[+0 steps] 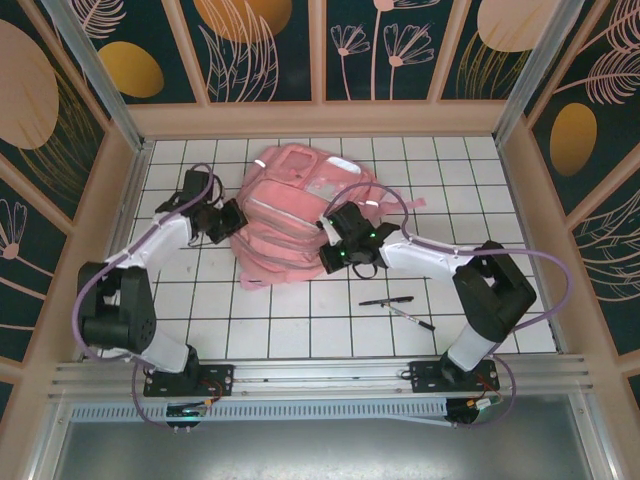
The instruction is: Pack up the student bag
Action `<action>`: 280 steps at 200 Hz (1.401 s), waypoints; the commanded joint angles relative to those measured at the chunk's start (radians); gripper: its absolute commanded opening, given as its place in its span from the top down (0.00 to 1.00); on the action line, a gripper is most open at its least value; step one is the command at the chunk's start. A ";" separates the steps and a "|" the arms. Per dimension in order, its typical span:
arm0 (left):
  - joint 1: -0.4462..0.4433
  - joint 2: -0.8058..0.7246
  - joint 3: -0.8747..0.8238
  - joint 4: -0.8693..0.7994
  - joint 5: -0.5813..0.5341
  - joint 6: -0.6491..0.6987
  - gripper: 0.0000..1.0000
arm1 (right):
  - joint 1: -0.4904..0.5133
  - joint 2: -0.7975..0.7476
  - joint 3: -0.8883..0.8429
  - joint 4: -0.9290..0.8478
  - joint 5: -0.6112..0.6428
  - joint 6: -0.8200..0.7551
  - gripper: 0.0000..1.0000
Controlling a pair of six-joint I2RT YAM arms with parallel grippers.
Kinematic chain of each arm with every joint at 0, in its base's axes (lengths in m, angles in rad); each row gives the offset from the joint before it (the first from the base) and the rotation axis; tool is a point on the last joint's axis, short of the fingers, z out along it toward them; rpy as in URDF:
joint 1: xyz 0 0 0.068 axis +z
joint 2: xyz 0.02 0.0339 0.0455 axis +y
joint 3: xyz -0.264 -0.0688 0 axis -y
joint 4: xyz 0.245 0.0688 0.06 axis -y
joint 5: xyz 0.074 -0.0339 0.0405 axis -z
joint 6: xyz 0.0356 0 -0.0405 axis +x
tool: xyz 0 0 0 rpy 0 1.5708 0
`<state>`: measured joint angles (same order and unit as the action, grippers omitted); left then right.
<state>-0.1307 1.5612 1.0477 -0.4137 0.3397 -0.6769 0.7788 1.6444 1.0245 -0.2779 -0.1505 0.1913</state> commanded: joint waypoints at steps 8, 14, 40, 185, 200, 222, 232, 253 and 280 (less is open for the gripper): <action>0.062 0.104 0.149 -0.066 -0.119 0.133 1.00 | -0.002 -0.026 0.033 -0.155 0.038 -0.032 1.00; 0.069 0.131 0.180 -0.079 -0.125 0.144 1.00 | 0.003 -0.027 0.044 -0.143 0.031 -0.041 1.00; 0.075 0.209 0.253 -0.126 -0.096 0.154 0.70 | 0.029 -0.008 0.100 -0.100 0.002 -0.057 1.00; -0.126 -0.247 -0.249 0.169 -0.098 -0.374 0.58 | 0.176 0.126 0.285 0.015 -0.089 -0.077 1.00; -0.135 -0.239 -0.291 0.206 -0.115 -0.392 0.60 | 0.183 0.127 0.290 0.026 -0.091 -0.066 1.00; -0.134 -0.214 -0.349 0.234 -0.144 -0.406 0.67 | 0.185 0.116 0.283 0.032 -0.091 -0.058 1.00; -0.134 -0.198 -0.359 0.252 -0.133 -0.409 0.74 | 0.185 0.108 0.272 0.030 -0.080 -0.062 1.00; -0.135 -0.182 -0.332 0.224 -0.147 -0.373 1.00 | 0.179 0.091 0.251 0.002 -0.056 -0.086 1.00; -0.132 -0.202 -0.267 0.142 -0.185 -0.288 1.00 | 0.148 0.079 0.203 -0.074 0.025 -0.131 1.00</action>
<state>-0.2630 1.3636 0.7238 -0.2016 0.2184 -1.0412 0.9482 1.7695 1.2594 -0.3088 -0.1883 0.1112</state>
